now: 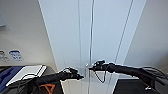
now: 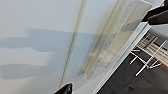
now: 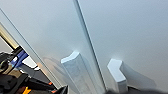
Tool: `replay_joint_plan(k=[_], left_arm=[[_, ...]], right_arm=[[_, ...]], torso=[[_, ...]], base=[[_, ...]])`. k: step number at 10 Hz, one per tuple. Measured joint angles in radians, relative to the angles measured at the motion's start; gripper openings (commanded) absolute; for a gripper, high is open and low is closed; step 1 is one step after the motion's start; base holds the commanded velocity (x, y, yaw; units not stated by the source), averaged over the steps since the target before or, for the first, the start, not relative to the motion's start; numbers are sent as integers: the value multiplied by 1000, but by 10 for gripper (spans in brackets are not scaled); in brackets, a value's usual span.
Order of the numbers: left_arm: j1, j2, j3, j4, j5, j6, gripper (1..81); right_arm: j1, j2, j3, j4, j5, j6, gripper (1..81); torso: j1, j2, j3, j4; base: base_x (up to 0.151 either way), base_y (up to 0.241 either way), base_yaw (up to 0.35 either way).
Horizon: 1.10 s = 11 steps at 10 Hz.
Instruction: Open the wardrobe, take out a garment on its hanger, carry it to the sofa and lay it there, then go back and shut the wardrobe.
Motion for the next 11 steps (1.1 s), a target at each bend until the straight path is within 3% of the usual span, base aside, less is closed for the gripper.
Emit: replay_joint_plan(k=[5,11], left_arm=[[-21,180,-176,1,-7,0,811],[-25,301,-355,6,5,-1,811]], right_arm=[[5,-11,39,-12,-42,0,811],[5,-11,40,-12,-42,-1,811]], torso=[[1,0,0,0],[2,0,0,0]], base=[[0,0,0],[0,0,0]])
